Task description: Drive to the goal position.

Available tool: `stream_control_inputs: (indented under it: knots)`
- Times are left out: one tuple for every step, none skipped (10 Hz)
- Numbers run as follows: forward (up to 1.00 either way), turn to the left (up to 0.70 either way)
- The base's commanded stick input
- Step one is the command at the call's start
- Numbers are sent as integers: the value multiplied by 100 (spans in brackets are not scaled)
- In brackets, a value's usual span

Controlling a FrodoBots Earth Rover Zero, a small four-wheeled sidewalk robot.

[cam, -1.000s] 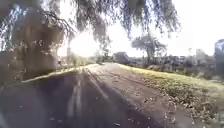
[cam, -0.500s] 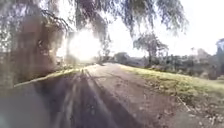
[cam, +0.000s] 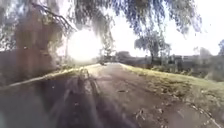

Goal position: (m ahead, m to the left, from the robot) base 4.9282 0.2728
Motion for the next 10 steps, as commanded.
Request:
stream_control_inputs:
  knots:
    - [100, 0]
    - [100, 0]
    - [100, 0]
    - [100, 0]
    - [100, 0]
    - [100, 0]
    - [100, 0]
    - [100, 0]
    - [100, -40]
    - [100, -40]
